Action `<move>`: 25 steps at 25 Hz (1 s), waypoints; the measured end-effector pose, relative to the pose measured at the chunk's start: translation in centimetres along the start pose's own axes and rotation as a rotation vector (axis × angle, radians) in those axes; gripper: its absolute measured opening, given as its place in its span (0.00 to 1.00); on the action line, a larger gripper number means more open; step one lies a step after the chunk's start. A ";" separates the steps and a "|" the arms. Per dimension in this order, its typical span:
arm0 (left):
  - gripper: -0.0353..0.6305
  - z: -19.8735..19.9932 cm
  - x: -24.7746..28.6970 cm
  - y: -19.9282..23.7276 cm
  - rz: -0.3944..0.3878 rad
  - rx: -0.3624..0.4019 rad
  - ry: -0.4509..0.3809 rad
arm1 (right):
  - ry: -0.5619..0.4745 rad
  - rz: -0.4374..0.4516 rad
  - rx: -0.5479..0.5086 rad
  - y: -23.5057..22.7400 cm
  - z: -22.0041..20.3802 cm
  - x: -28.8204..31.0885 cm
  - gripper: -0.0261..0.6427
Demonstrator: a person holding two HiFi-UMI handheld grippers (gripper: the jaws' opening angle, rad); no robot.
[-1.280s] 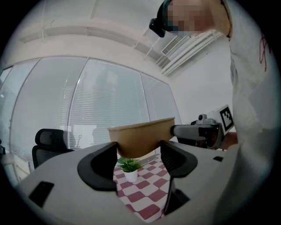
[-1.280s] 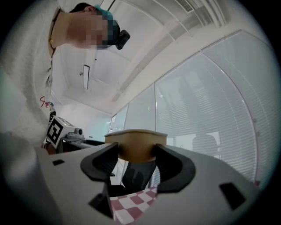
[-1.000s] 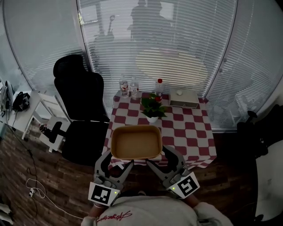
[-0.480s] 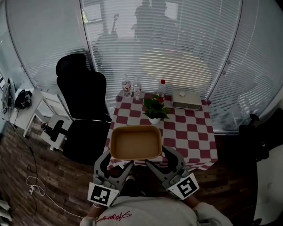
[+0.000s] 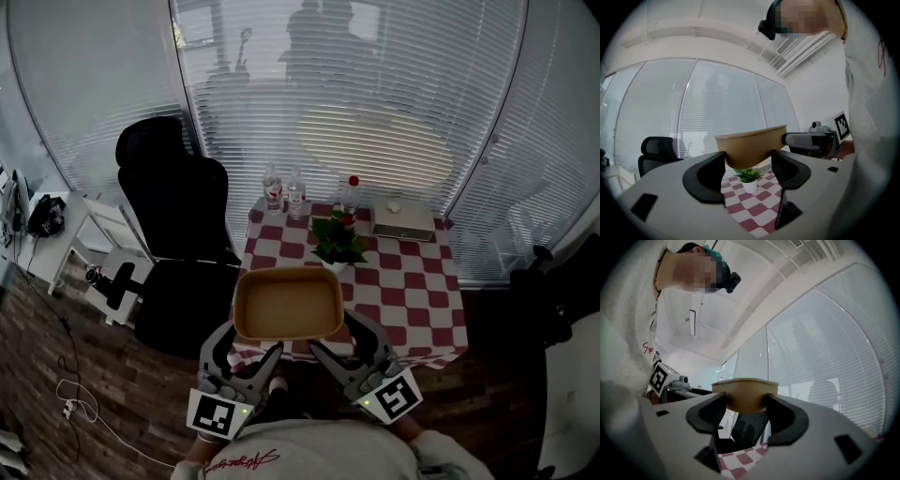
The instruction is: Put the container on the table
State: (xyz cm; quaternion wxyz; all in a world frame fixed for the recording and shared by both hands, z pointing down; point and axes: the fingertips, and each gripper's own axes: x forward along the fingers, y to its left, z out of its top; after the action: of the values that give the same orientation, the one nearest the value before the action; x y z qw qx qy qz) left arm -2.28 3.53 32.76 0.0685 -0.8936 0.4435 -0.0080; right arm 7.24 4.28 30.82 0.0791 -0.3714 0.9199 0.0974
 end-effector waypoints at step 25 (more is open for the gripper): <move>0.52 -1.7 8.3 11.5 -0.080 -0.023 -0.023 | 0.011 -0.079 -0.017 -6.2 -3.1 11.7 0.43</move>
State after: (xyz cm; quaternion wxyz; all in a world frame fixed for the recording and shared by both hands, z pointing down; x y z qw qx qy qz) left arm -6.42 -10.13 32.59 0.0630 -0.9113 0.4069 0.0047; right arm 3.01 -8.62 30.55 0.0747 -0.4085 0.9042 0.0999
